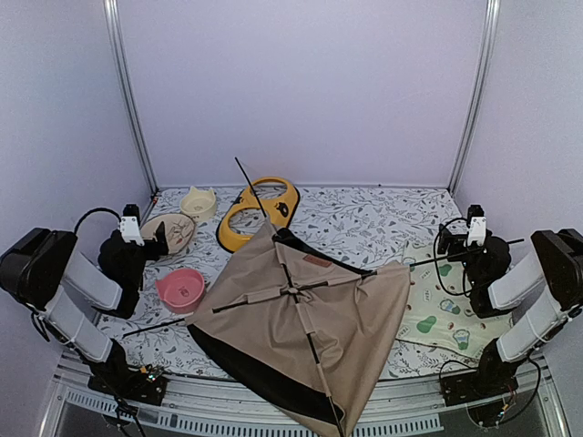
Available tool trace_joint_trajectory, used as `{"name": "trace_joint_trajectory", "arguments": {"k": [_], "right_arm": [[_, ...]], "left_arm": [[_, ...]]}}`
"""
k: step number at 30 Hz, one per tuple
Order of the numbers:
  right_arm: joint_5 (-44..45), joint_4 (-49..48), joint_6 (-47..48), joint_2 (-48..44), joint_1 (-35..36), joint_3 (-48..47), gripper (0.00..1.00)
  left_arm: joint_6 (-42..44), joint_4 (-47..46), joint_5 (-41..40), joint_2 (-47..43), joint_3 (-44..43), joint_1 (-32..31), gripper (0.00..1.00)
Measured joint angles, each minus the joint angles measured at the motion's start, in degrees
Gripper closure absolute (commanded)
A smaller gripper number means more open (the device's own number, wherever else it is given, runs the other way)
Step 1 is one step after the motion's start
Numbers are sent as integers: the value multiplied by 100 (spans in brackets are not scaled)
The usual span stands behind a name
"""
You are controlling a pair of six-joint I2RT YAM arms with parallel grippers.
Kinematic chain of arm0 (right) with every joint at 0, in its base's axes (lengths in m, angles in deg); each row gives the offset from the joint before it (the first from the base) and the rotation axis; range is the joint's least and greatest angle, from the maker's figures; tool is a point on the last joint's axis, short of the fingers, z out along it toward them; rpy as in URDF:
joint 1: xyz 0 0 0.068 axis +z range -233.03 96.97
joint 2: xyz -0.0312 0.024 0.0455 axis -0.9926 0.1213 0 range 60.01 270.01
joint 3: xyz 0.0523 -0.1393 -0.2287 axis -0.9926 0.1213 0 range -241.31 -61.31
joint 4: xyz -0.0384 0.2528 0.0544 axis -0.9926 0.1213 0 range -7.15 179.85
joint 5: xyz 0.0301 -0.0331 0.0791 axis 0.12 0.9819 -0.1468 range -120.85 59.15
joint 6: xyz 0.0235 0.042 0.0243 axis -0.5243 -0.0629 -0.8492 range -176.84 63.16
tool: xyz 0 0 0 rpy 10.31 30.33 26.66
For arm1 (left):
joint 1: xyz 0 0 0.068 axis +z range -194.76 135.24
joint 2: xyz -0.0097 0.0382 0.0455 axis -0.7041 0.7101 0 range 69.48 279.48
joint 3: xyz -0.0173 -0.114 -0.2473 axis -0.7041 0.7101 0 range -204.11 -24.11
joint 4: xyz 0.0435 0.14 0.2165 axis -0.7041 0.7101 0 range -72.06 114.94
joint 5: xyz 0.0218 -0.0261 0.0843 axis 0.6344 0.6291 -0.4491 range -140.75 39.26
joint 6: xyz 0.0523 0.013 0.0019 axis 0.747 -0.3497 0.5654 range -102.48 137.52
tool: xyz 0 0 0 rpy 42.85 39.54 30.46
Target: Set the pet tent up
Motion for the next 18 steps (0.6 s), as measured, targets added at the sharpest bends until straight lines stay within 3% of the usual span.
{"name": "trace_joint_trajectory", "arguments": {"k": [12, 14, 18], "right_arm": [[236, 0, -70, 0, 0, 0, 1], [511, 4, -219, -7, -2, 0, 1], [787, -103, -387, -85, -2, 101, 1]], "left_arm": [[26, 192, -28, -127, -7, -7, 1], [50, 625, -81, -470, -74, -55, 1], [-297, 2376, -136, -1810, -780, -168, 1]]}}
